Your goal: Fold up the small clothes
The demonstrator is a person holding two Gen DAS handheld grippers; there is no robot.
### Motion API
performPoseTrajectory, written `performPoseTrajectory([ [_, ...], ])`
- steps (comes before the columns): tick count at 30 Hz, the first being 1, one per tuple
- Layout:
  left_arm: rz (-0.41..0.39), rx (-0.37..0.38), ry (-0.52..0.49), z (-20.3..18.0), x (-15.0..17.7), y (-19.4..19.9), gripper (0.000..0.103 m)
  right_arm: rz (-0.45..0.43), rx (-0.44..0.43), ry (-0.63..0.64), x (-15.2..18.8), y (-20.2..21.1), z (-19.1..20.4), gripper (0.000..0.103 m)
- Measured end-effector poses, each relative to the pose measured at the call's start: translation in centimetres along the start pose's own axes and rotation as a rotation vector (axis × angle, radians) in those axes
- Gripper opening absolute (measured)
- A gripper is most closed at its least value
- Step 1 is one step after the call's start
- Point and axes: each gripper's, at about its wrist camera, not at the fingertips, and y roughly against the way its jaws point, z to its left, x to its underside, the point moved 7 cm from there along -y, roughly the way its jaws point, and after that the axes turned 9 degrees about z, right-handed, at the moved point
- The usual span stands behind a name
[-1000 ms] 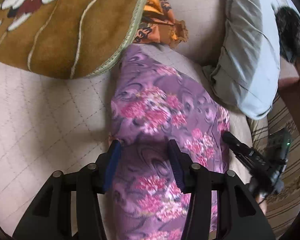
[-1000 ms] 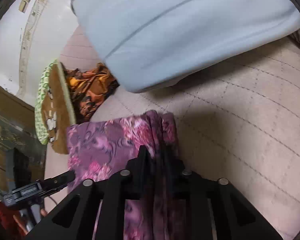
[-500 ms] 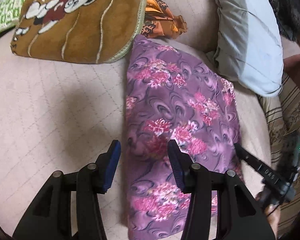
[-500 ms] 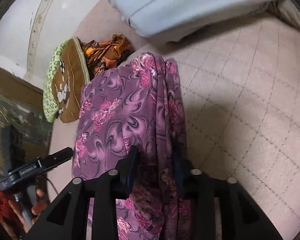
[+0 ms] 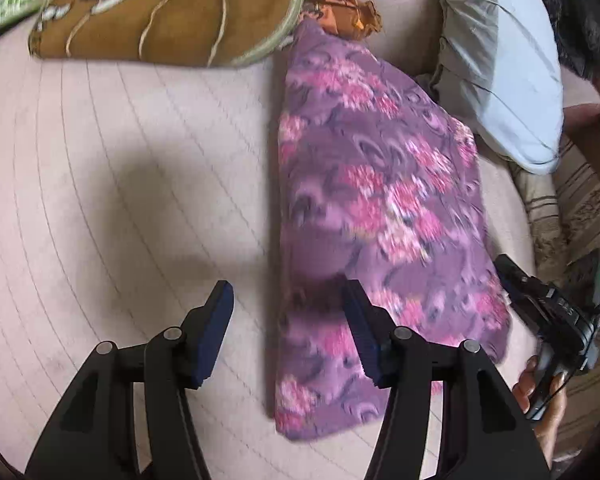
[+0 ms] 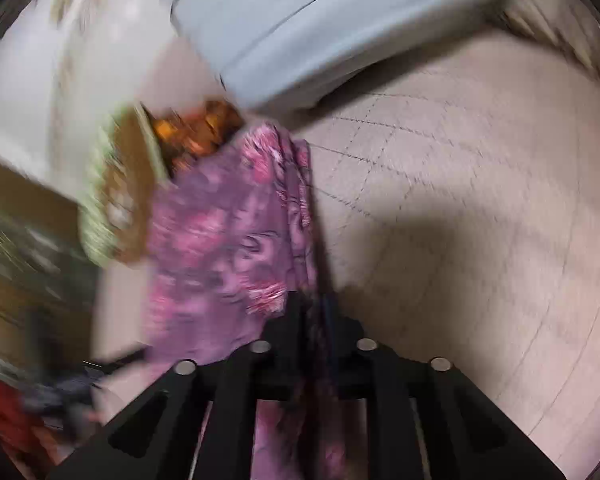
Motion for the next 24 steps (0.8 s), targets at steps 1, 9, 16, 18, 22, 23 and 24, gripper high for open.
performPoseTrajectory([
  [1, 0.009, 0.029, 0.003, 0.0, 0.6, 0.0, 0.058, -0.005, -0.042, -0.027, 0.4, 0.8, -0.4, 0.040],
  [9, 0.117, 0.211, 0.075, -1.1, 6.0, -3.3, 0.061, 0.081, -0.036, -0.025, 6.1, -0.4, -0.9, 0.046],
  [16, 0.080, 0.023, 0.003, -0.9, 7.2, -2.7, 0.030, 0.019, -0.069, 0.077, 7.2, 1.1, 2.6, 0.011],
  [18, 0.079, 0.022, -0.003, -0.8, 7.5, -3.3, 0.029, 0.056, 0.056, 0.067, 7.9, -0.3, 0.4, 0.012],
  [22, 0.069, 0.019, -0.041, -1.2, 8.0, -3.0, 0.029, 0.053, 0.129, 0.123, 8.7, -1.0, -0.8, 0.014],
  [23, 0.071, 0.025, -0.050, -0.8, 8.4, -2.6, 0.029, 0.061, 0.136, 0.119, 8.6, -1.0, -0.5, 0.017],
  [24, 0.072, 0.037, -0.064, -0.8, 8.6, -2.1, 0.029, 0.075, 0.144, 0.118, 8.4, -1.0, 0.0, 0.022],
])
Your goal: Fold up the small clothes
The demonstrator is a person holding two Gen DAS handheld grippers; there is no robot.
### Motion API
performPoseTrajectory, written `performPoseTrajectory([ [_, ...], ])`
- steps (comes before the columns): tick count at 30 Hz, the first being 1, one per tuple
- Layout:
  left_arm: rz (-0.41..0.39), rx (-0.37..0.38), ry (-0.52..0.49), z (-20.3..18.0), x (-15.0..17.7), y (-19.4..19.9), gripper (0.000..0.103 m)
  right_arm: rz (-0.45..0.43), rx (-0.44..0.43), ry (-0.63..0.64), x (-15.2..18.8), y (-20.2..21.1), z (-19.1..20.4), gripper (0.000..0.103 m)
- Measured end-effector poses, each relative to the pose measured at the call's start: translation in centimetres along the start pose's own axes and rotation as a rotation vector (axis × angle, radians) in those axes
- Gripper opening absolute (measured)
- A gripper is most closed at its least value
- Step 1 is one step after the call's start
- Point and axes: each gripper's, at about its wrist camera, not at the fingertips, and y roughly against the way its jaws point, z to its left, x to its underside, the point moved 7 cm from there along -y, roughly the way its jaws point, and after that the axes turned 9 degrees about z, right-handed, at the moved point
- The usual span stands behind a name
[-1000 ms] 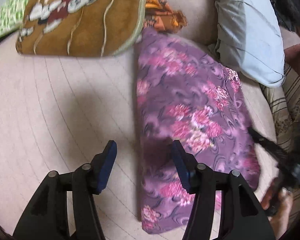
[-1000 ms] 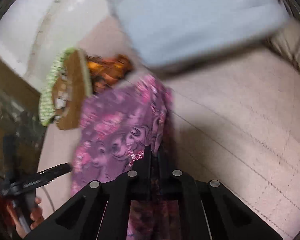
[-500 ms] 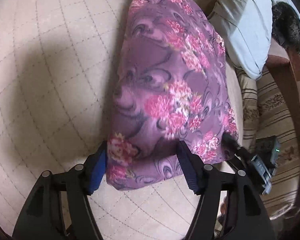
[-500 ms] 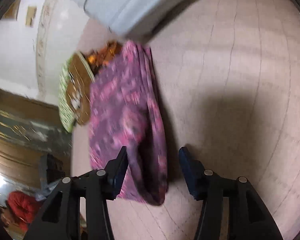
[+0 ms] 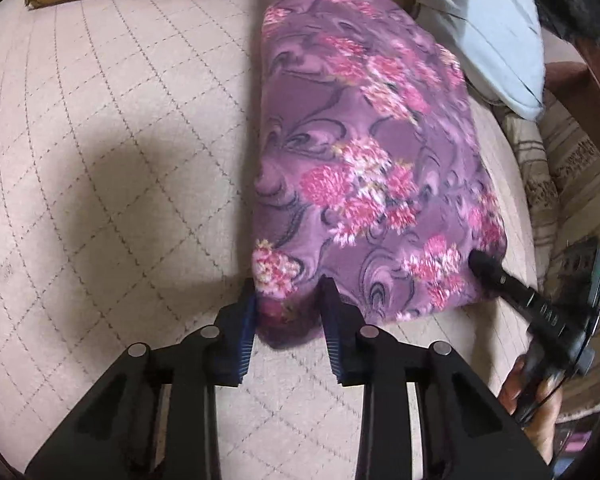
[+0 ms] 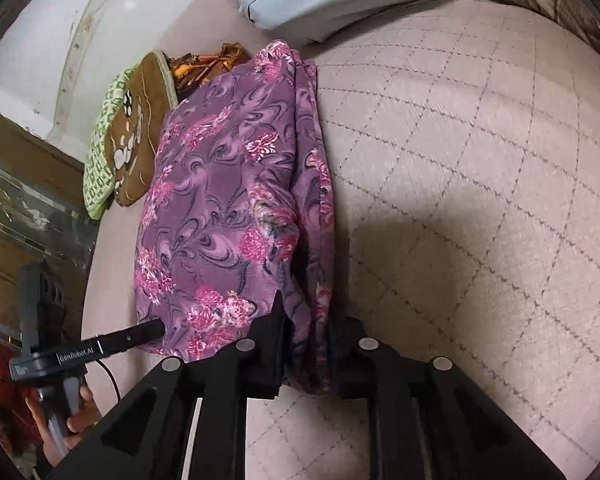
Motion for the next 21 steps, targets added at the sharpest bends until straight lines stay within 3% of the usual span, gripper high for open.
performPoseTrajectory([
  [3, -0.062, 0.056, -0.023, 0.1, -0.3, 2.8, 0.034, -0.045, -0.028, 0.005, -2.0, 2.8, 0.9, 0.025],
  [5, -0.130, 0.082, -0.020, -0.1, -1.9, 4.9, 0.053, -0.109, -0.057, -0.013, -3.8, 4.0, 1.6, 0.037],
  [6, -0.151, 0.083, -0.015, -0.2, -2.9, 5.5, 0.056, -0.137, -0.073, -0.024, -5.0, 4.6, 1.9, 0.040],
  [14, -0.116, 0.097, 0.070, -0.1, -13.2, 4.6, 0.057, -0.153, -0.077, -0.070, -14.7, 1.1, 2.8, 0.047],
  [19, -0.101, 0.051, 0.064, -0.5, -16.4, 2.7, 0.057, -0.103, -0.019, -0.066, -18.0, -3.1, 2.9, 0.047],
  [21, -0.105, 0.001, 0.054, -0.6, -17.0, 1.6, 0.057, -0.120, -0.009, 0.015, -18.6, -3.4, 4.1, 0.026],
])
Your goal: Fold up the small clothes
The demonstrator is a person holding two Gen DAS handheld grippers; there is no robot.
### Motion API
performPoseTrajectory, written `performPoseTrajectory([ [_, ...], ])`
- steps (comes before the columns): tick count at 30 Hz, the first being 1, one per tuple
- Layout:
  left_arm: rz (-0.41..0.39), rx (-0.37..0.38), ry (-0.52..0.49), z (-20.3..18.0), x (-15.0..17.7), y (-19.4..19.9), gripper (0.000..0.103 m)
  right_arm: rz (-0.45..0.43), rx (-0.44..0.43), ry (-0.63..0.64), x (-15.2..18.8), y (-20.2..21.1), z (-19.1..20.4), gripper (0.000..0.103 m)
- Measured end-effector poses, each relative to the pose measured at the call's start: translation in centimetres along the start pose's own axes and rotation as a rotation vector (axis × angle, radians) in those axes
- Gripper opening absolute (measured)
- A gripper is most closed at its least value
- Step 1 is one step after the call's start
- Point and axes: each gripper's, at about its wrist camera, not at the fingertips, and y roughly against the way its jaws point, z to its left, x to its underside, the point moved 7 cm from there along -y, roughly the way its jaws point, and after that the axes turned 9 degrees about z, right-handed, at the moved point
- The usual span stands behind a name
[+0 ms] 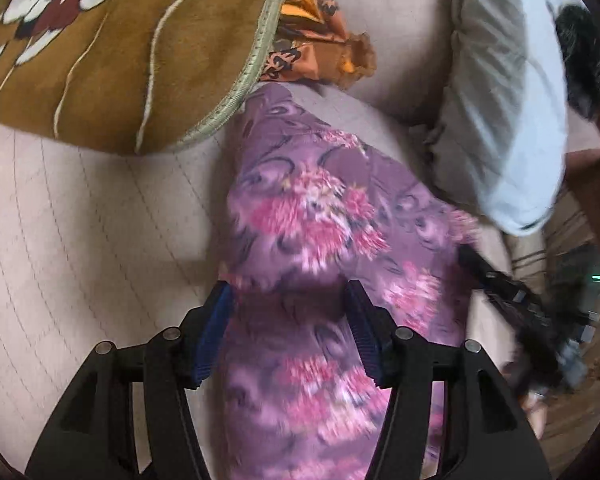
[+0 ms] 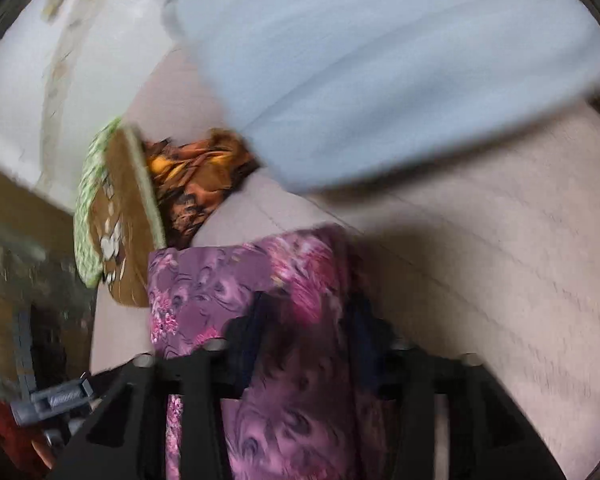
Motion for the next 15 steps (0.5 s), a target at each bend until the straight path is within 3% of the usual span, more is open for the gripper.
performPoseTrajectory([
  [1, 0.007, -0.013, 0.000, 0.2, -0.1, -0.9, 0.058, -0.009, 0.003, 0.042, -0.2, -0.1, 0.5, 0.013],
  [4, 0.003, -0.025, 0.012, 0.8, -0.5, -2.1, 0.070, -0.003, 0.036, 0.030, -0.3, -0.5, -1.0, 0.011],
  [8, -0.031, -0.064, -0.016, 0.5, -0.2, -2.4, 0.072, 0.033, 0.049, -0.009, -0.1, -2.2, -2.9, 0.010],
  [10, -0.037, -0.085, -0.026, 0.2, 0.0, -2.2, 0.072, 0.031, 0.077, 0.015, 0.1, -2.0, -2.7, 0.011],
  [15, -0.016, -0.070, -0.018, 0.2, 1.0, -1.3, 0.071, 0.015, 0.093, 0.054, 1.0, 0.3, -1.0, 0.026],
])
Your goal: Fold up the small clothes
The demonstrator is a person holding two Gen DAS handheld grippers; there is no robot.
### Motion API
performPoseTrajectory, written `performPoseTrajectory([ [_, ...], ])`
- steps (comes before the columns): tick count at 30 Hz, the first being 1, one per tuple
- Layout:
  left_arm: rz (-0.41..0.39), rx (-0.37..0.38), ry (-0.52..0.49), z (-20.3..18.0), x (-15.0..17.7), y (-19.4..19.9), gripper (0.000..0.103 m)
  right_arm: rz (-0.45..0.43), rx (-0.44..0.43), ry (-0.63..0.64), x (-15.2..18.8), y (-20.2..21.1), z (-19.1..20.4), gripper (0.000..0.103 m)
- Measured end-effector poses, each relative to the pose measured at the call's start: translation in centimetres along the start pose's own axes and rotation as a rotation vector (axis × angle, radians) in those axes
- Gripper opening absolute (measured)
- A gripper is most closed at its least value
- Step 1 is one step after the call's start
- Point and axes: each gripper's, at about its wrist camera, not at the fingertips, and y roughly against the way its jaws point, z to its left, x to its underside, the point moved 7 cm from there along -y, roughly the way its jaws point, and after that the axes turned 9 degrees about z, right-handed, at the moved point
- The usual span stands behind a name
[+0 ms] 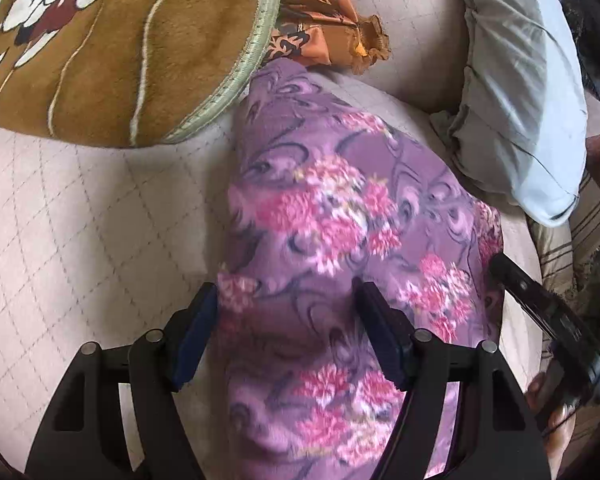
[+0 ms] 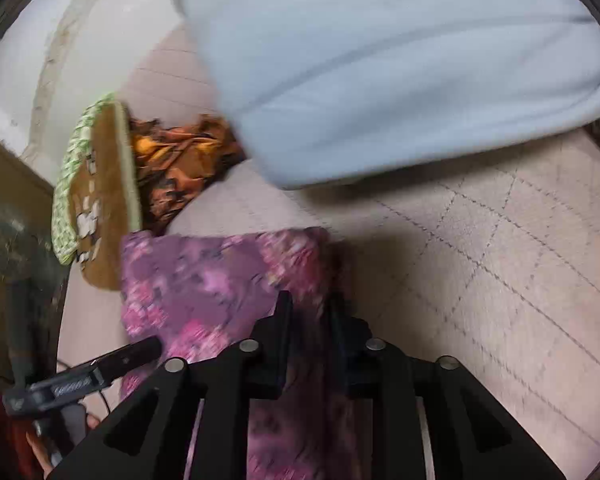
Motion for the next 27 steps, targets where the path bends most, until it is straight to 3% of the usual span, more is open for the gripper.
performPoseTrajectory([
  [4, -0.004, -0.005, -0.022, -0.2, 1.8, 1.2, 0.071, 0.009, -0.025, 0.052, 2.6, 1.6, 1.2, 0.052],
  [8, -0.001, -0.016, -0.037, -0.7, 3.2, 1.5, 0.071, 0.084, 0.000, 0.083, 5.4, 0.5, 1.2, 0.054],
  [10, 0.006, -0.018, -0.037, -0.8, 3.9, 1.8, 0.071, 0.080, 0.027, 0.087, 6.0, 0.3, 1.1, 0.055],
  [12, 0.008, -0.011, -0.041, -0.4, 4.3, 2.4, 0.071, 0.059, 0.025, 0.082, 5.8, 0.8, 1.4, 0.046],
  [13, 0.008, -0.010, -0.053, -0.5, 4.8, 2.8, 0.071, 0.050, 0.016, 0.088, 5.7, 1.2, 1.6, 0.027],
  [14, 0.003, -0.014, -0.074, -0.6, 5.6, 3.1, 0.071, 0.036, 0.018, 0.096, 5.7, 1.7, 1.7, 0.017],
  [16, -0.023, -0.030, -0.091, -0.7, 6.5, 2.8, 0.072, -0.002, 0.030, 0.081, 5.8, 2.6, 1.1, 0.008],
  [19, 0.014, -0.026, -0.062, 0.0, 7.3, 0.9, 0.074, 0.047, 0.066, 0.012, 6.5, 0.5, -1.6, 0.007],
  [21, 0.027, 0.043, -0.013, 1.0, 7.5, 1.3, 0.073, 0.033, 0.047, 0.016, 6.7, 0.8, -1.8, 0.007],
  [22, 0.035, 0.070, -0.005, 1.2, 7.5, 1.7, 0.073, 0.033, 0.029, 0.001, 6.6, 1.5, -1.7, 0.015],
  [25, 0.037, 0.143, -0.002, 2.4, 7.1, 3.3, 0.073, 0.002, -0.092, -0.073, 6.1, 3.7, -2.6, 0.022],
  [26, 0.034, 0.173, 0.005, 2.8, 6.9, 3.8, 0.073, -0.007, -0.133, -0.108, 5.9, 4.1, -3.3, 0.038],
  [27, 0.040, 0.206, 0.017, 3.2, 6.6, 4.1, 0.073, -0.011, -0.170, -0.143, 5.7, 4.3, -4.0, 0.045],
])
